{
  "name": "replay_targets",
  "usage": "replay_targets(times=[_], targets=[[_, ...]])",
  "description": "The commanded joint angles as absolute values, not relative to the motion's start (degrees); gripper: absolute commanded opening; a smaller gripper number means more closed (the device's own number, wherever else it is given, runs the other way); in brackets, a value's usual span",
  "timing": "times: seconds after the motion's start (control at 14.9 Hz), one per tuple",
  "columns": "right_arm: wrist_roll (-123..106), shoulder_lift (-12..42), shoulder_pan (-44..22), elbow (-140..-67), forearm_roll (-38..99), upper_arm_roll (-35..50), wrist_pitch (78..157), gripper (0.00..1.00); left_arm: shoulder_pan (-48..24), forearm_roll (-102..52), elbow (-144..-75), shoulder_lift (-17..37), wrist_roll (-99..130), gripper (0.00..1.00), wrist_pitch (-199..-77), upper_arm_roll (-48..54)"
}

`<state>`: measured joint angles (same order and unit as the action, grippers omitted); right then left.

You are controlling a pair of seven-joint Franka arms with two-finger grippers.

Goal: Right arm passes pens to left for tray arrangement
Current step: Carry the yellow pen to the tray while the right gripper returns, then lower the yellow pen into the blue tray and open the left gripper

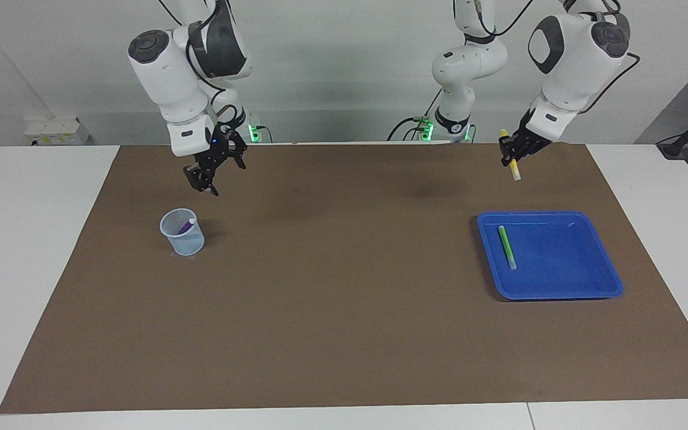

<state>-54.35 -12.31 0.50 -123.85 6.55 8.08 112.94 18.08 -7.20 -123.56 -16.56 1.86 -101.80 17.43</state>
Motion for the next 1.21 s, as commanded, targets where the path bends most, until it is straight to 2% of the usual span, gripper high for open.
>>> replay_targets(times=[0.0,0.07,0.13,0.4,0.54,0.81,1.14], targets=[[-63.43,-12.22,3.14,-125.16,1.85,8.70,113.12,0.98,19.07,-2.65,-123.75,-11.97,-2.10,0.00,-106.77,18.11],[-65.02,-12.13,5.17,-125.24,1.85,8.70,113.38,0.86,19.86,-1.59,-123.49,-10.21,-3.33,0.00,-107.92,18.11],[-64.95,-11.52,6.32,-125.42,1.85,8.70,113.64,0.80,20.39,-0.19,-123.31,-8.19,-4.56,0.00,-109.58,18.11],[-56.62,-6.34,6.94,-125.16,1.85,8.70,117.15,0.76,22.24,2.89,-123.22,-2.65,-6.50,0.00,-115.74,18.11],[-53.19,-5.10,6.94,-125.07,1.85,8.70,117.16,0.67,22.67,3.86,-123.22,-0.54,-6.42,0.00,-118.20,18.02],[-53.51,-2.03,7.12,-124.89,-2.26,8.70,119.96,0.66,22.85,4.57,-123.22,4.03,-6.24,0.00,-123.91,18.02],[-53.88,-1.58,6.77,-124.80,-4.57,8.79,122.08,0.66,23.20,6.86,-123.05,9.30,-5.98,0.00,-128.84,17.93]])
